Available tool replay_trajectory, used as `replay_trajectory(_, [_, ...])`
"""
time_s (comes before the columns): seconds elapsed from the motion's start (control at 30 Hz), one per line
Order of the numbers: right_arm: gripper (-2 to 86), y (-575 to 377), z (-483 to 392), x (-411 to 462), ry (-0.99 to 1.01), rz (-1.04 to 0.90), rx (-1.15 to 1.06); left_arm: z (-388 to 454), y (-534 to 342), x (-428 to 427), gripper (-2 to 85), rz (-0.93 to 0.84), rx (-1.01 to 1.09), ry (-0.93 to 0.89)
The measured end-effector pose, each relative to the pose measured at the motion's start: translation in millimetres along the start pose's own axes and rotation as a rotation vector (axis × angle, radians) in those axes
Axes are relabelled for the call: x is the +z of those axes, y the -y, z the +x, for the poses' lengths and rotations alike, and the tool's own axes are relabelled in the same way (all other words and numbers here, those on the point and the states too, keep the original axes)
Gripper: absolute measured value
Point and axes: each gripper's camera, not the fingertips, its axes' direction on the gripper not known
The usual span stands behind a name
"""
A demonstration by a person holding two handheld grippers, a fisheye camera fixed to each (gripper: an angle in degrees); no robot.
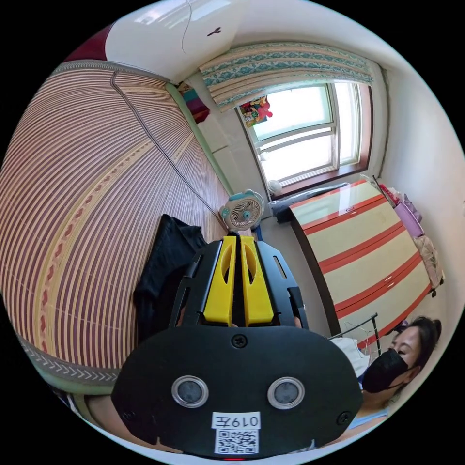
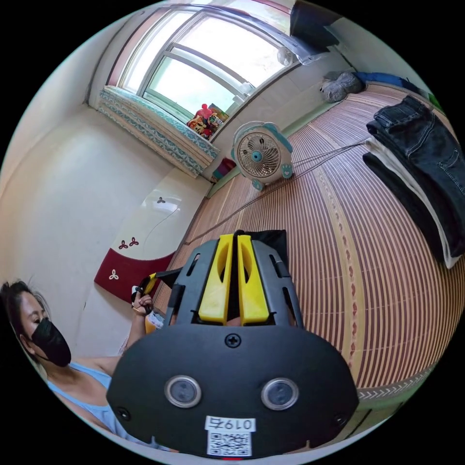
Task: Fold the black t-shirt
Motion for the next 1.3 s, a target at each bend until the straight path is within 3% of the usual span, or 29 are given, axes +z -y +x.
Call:
replay_trajectory(0.47, [-0.1, 86.9, 96.8, 126.8, 0.016, -0.056, 0.137, -75.9, 81.1, 74.8, 1.7, -0.014, -0.162, -0.009])
replay_trajectory(0.87, [0.1, 137.7, 182.2, 222.6, 0.072, -0.104, 0.376, -129.9, 135.3, 140.2, 1.9, -0.048, -0.314, 0.096])
replay_trajectory(1.3, [3.7, 142.4, 191.3, 270.0, 0.029, -0.079, 0.421, -158.5, 139.0, 175.6, 1.6, 0.003, -0.394, 0.051])
